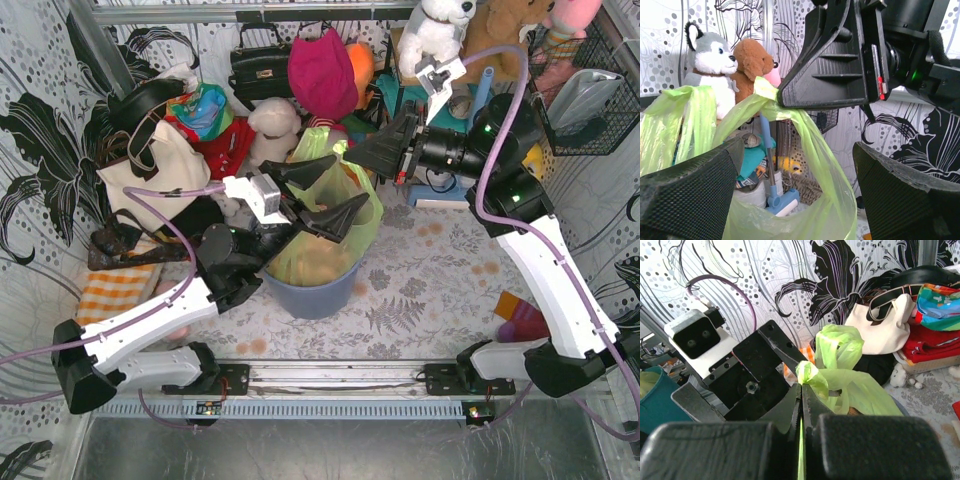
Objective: Tie the trash bag
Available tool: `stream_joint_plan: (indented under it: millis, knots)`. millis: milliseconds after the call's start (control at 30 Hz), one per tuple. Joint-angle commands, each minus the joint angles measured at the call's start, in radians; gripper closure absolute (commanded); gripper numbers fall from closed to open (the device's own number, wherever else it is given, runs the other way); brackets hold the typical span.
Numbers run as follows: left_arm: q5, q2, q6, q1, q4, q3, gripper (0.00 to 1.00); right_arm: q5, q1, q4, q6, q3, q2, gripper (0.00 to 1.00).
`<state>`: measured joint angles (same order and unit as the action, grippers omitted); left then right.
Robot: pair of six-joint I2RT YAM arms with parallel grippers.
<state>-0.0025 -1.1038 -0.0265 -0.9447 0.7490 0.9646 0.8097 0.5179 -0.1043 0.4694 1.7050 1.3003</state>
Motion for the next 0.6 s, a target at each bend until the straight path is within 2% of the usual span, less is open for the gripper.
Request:
stream_joint_plan:
  millis: [0,367,567]
  knots:
    - [-0.035,0.0,0.091,-0.02,0.072,0.032,0.02,0.034,0.005,0.066,-0.021,-0.004,-0.036,1.0]
    - [-0.139,0.026,0.172,-0.037,0.075,0.01,0.02,0.024,0.005,0.054,-0.043,0.007,-0.061,1.0]
    - [-0.059,0.007,0.168,-0.039,0.096,0.034,0.02,0.043,0.005,0.07,-0.03,0.015,-0.04,1.0]
